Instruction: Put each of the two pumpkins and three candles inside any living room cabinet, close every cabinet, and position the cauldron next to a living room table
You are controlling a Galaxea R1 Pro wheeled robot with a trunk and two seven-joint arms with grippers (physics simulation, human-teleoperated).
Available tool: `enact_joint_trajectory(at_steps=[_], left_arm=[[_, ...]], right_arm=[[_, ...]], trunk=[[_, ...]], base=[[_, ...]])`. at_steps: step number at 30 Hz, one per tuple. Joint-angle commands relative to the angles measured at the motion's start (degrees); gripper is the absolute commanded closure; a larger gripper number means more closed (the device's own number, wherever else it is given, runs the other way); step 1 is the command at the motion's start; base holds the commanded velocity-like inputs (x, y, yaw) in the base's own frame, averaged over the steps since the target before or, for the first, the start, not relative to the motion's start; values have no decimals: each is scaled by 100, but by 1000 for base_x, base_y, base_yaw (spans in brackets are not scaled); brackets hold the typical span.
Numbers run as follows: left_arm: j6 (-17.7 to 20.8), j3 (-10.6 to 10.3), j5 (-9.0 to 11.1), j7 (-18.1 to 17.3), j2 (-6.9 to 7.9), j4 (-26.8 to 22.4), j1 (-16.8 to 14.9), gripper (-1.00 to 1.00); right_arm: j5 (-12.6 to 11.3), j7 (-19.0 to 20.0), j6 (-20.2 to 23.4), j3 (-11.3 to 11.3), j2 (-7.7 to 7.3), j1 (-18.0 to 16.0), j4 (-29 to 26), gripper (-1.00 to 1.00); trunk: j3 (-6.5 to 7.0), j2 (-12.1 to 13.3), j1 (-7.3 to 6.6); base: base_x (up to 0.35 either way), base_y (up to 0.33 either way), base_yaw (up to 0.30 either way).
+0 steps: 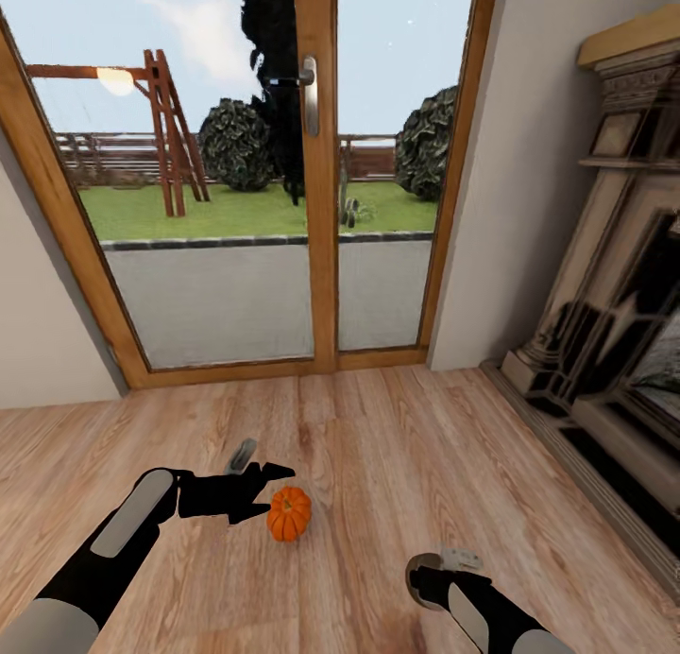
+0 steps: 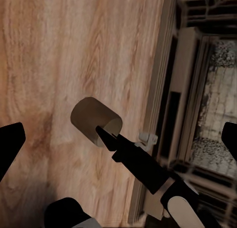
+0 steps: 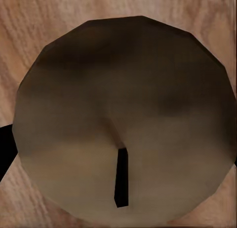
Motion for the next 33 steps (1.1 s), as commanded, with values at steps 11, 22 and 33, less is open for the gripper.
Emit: enact_joint_trajectory(at_steps=[11, 22, 33], left_arm=[[1, -1, 67, 51, 11, -7, -2, -100], [0, 2, 70, 45, 19, -7, -2, -100], [-6, 6, 62, 57, 20, -7, -2, -100]], right_arm=[[-58, -53, 25, 50, -4, 1, -11, 100], [-55, -53, 25, 50, -4, 1, -6, 100], [-55, -53, 18, 50, -4, -1, -5, 100]], trunk=[[162, 13, -30], [292, 377, -233], [413, 819, -475]], base=[[-75, 37, -207], [-99, 34, -207], [-261, 72, -207]])
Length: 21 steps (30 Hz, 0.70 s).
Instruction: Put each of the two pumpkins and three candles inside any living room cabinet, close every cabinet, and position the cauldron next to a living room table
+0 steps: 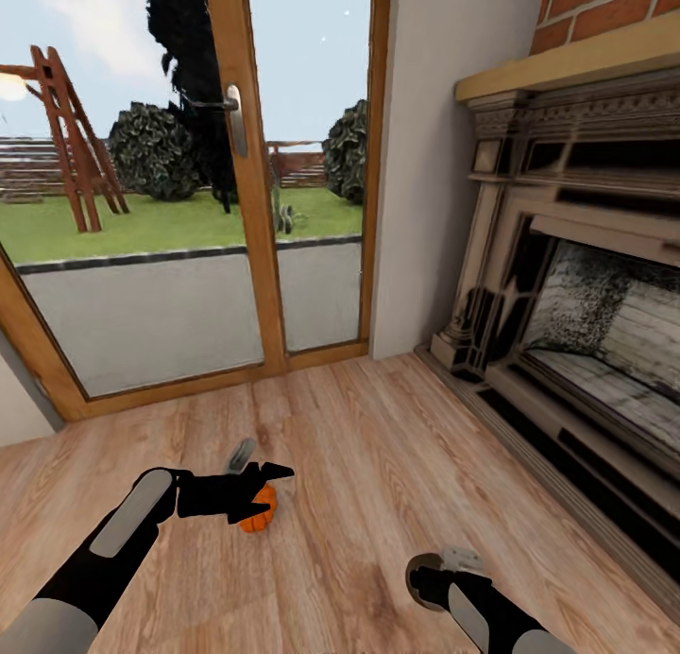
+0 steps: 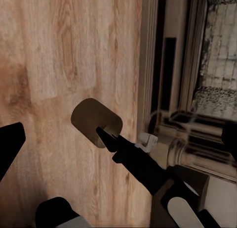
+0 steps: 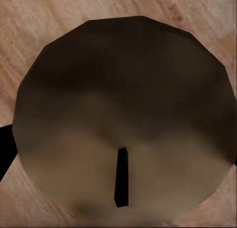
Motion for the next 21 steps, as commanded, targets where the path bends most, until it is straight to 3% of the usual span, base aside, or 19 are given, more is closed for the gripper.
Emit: enact_joint_trajectory(at_steps=[1, 10, 21], left_arm=[[0, -9, 58, 56, 6, -7, -2, -100], [-1, 2, 58, 57, 5, -7, -2, -100], [-1, 2, 58, 57, 6, 1, -2, -100]], right_arm=[[-51, -53, 24, 49, -3, -3, -14, 100], [-51, -53, 21, 41, -3, -4, -16, 100], [-60, -61, 2, 32, 13, -3, -17, 100]], trunk=[[6, 39, -25], [108, 400, -223], [309, 841, -464]], base=[[-51, 4, -207], [-9, 1, -195], [0, 0, -32]])
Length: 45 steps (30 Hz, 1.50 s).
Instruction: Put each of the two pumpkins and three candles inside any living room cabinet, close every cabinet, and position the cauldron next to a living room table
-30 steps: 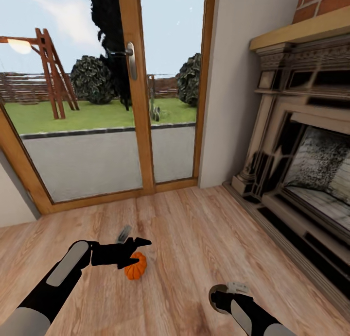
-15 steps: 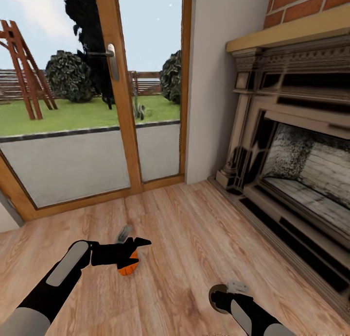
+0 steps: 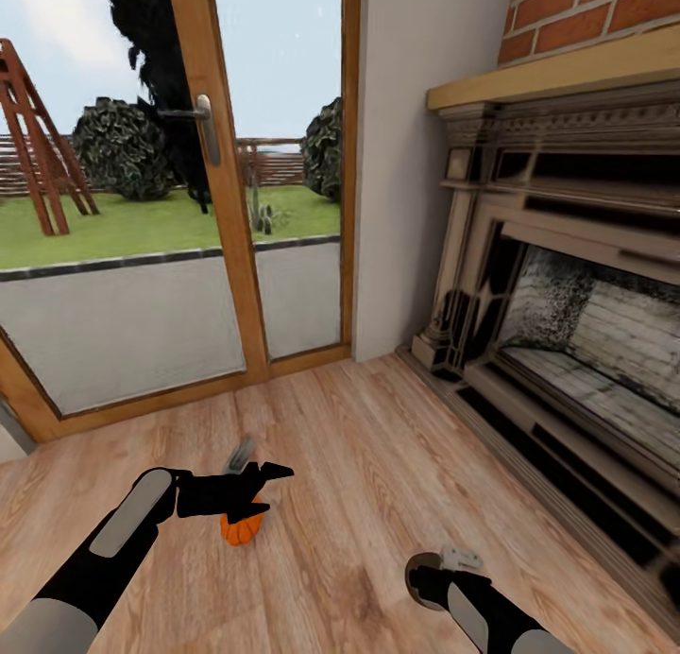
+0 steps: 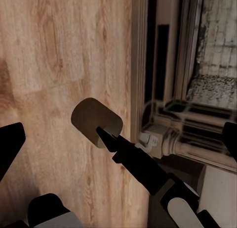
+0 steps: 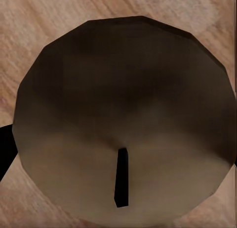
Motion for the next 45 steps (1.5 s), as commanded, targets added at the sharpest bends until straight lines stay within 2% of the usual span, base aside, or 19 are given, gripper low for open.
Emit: enact_joint_trajectory(at_steps=[1, 45], left_arm=[[1, -9, 58, 55, 5, -6, -2, -100], [1, -9, 54, 55, 5, -5, -2, -100]], right_arm=[[-55, -53, 24, 49, -6, -3, -10, 100], [-55, -54, -6, 46, -3, -3, -10, 100]], trunk=[[19, 39, -23], [1148, 1804, -990]], base=[[0, 0, -144], [0, 0, -199]])
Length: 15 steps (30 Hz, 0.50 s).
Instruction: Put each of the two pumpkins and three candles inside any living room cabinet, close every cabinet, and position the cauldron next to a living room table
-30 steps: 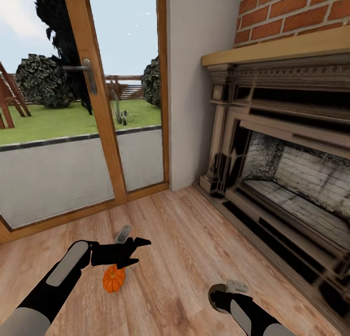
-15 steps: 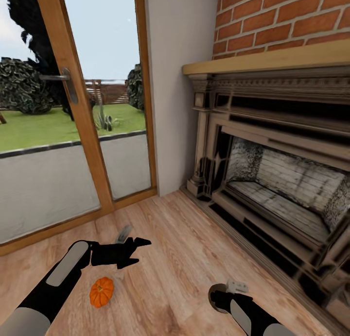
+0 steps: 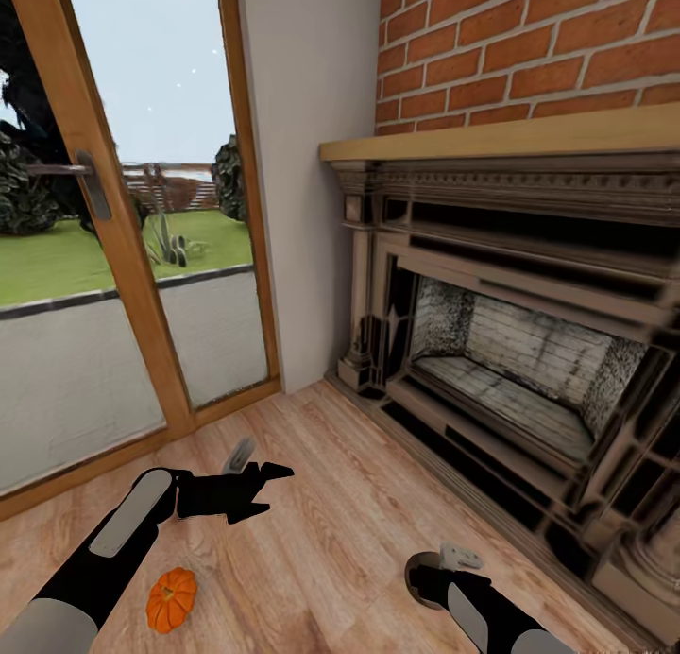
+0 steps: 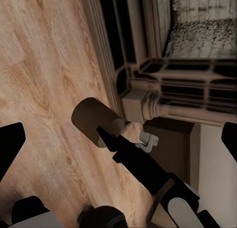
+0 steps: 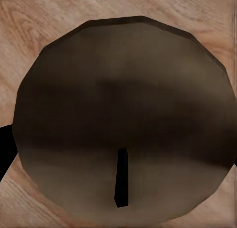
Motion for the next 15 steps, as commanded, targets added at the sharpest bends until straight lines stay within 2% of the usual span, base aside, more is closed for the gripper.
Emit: enact_joint_trajectory(at_steps=[1, 15], left_arm=[[1, -9, 59, 56, 6, -7, -2, -100], [1, -9, 59, 56, 6, -7, -2, -100]], right_arm=[[-50, -53, 25, 49, -3, -1, -12, 100], [-50, -53, 16, 45, -10, -1, -10, 100]], trunk=[[21, 39, -23], [381, 600, -331]], base=[[0, 0, -207], [0, 0, -207]])
